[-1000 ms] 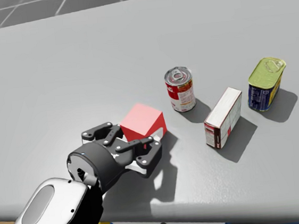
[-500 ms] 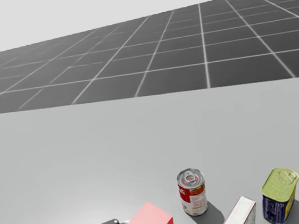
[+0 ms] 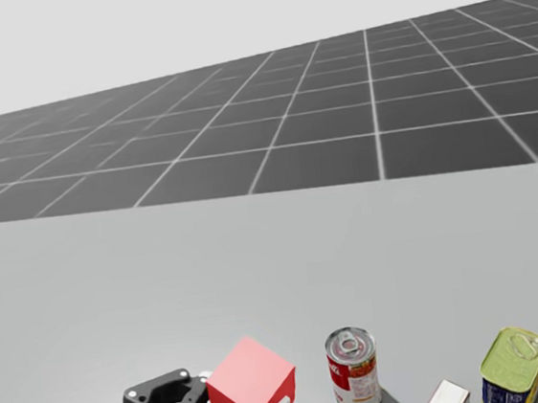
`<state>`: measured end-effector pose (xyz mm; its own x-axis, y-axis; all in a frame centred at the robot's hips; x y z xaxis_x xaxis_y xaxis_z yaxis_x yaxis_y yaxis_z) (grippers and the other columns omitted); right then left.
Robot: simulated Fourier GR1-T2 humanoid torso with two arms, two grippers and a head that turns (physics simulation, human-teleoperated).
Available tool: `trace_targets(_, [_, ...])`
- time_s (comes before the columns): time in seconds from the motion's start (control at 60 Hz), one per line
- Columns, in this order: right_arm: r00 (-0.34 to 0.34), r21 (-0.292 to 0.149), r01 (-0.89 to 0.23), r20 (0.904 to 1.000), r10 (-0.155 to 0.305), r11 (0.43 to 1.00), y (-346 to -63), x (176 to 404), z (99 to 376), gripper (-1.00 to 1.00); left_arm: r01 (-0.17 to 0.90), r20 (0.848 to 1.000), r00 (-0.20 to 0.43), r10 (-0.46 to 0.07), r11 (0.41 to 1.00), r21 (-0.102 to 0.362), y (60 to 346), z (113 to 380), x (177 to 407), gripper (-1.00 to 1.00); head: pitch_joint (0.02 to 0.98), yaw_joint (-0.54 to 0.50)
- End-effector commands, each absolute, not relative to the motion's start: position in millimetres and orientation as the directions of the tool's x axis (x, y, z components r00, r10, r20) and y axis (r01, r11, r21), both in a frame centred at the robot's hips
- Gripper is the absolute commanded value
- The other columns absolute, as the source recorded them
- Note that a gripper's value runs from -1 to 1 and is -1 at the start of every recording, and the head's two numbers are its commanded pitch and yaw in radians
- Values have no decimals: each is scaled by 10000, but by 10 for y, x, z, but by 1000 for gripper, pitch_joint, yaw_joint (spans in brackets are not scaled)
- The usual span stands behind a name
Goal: Find the red cube and pick it up.
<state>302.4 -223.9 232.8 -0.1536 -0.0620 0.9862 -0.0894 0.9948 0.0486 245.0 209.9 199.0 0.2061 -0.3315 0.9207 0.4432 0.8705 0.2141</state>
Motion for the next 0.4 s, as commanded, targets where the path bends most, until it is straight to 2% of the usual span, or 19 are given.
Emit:
trace_targets(0.017, [-1522,467,-899,9865,-601,9949,-2238,3027,2326,-1000,5239,9325,1045,-3458,8161,2440,2000,2366,2528,1000,465,251])
trace_targets(0.133, [-1518,462,-894,9866,-595,9949,-2238,3031,2326,-1000,4940,9382,526,-3420,8254,2732,2026,2622,2608,1000,461,251])
trace_targets(0.3, [-1493,431,-915,9872,-565,9949,-2237,3035,2321,-1000,4491,9337,-302,-3567,8297,3315,2049,3016,2685,1000,459,250])
trace_targets(0.4, [-1482,412,-886,9875,-540,9952,-2235,3040,2316,-1000,4067,9374,-871,-3372,8469,3425,2050,3294,2717,1000,457,250])
